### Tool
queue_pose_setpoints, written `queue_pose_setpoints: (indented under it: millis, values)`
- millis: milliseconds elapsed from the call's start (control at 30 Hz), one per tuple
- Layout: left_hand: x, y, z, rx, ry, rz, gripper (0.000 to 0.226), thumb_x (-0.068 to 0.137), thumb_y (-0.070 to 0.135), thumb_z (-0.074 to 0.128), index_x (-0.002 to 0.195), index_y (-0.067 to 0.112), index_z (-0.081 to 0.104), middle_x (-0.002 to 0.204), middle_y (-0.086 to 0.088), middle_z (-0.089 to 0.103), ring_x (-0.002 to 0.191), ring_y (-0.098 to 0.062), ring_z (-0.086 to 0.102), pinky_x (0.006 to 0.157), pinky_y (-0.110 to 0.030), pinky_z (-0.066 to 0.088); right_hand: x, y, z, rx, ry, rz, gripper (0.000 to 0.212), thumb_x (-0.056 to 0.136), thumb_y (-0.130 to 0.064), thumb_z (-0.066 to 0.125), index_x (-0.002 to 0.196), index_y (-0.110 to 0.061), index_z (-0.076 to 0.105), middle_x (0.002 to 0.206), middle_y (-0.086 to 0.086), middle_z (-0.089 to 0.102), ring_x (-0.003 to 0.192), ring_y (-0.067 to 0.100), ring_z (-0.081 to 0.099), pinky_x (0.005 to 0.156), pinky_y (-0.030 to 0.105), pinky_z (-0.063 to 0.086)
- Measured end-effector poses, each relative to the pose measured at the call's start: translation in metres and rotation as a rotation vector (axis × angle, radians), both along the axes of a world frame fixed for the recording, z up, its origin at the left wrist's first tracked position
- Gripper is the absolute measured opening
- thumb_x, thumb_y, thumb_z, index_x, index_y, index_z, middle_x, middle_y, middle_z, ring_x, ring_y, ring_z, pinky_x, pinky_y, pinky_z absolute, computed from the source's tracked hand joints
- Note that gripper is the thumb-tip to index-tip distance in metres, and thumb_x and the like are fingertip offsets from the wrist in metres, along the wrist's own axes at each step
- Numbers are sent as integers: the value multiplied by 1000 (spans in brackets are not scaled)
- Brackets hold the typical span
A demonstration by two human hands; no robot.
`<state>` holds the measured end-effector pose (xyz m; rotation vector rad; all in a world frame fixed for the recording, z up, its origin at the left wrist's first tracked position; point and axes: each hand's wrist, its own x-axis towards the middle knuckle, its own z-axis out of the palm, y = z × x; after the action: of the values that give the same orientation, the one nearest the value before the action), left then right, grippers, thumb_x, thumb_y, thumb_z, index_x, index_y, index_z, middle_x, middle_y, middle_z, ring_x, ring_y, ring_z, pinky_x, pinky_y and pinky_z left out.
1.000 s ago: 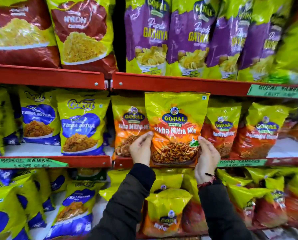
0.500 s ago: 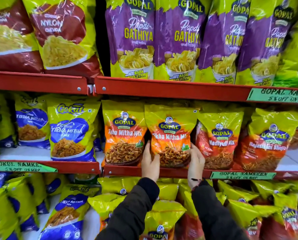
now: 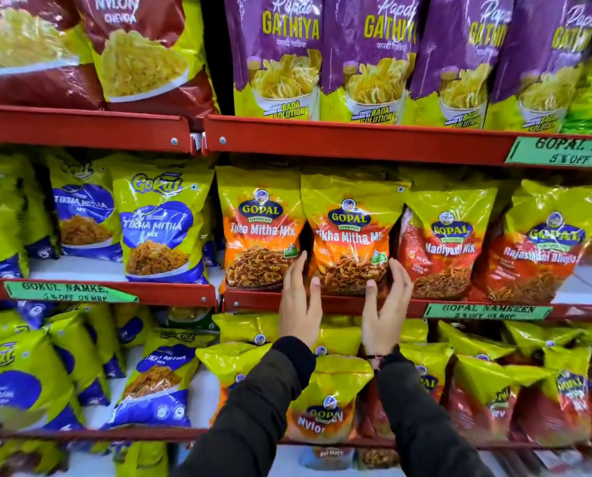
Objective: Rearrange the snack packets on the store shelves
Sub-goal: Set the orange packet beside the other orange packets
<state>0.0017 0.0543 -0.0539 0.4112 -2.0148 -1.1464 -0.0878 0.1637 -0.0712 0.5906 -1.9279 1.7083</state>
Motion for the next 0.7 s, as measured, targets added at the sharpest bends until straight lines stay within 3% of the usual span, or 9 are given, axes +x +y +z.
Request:
queue_pose_setpoints:
  millis: [100, 200, 433, 700]
  values:
    - [27, -8, -5, -65, 96, 82, 41, 103, 32, 38, 143, 27, 39, 147, 10, 44, 138, -5, 39, 114, -32, 36, 33, -8, -6, 148, 128, -25, 47, 99, -26, 49, 144, -16, 43, 153, 1, 39, 150, 19, 26, 124, 48, 16]
    - [56, -29, -19, -194, 37, 165, 39, 103, 28, 38, 142, 25, 42, 146, 9, 46, 139, -9, 39, 114, -37, 35, 66, -31, -15, 327, 214, 33, 49, 98, -24, 50, 146, -15, 42, 156, 2, 36, 153, 22, 18, 125, 48, 5]
    - [132, -96, -68, -246, -128, 264, 39, 102, 27, 39, 141, 28, 42, 145, 9, 45, 140, -8, 35, 114, -36, 33, 139, -101, -49, 451, 162, 270, 50, 102, -27, 42, 149, -16, 36, 161, 1, 28, 154, 21, 13, 120, 54, 20]
    - [203, -188, -122, -97, -232, 270, 39, 102, 30, 34, 139, 27, 43, 141, 4, 48, 134, -15, 44, 110, -40, 38, 211, -192, -104, 496, 52, 420, 50, 99, -29, 41, 148, -14, 39, 157, -1, 35, 152, 16, 21, 120, 47, 25]
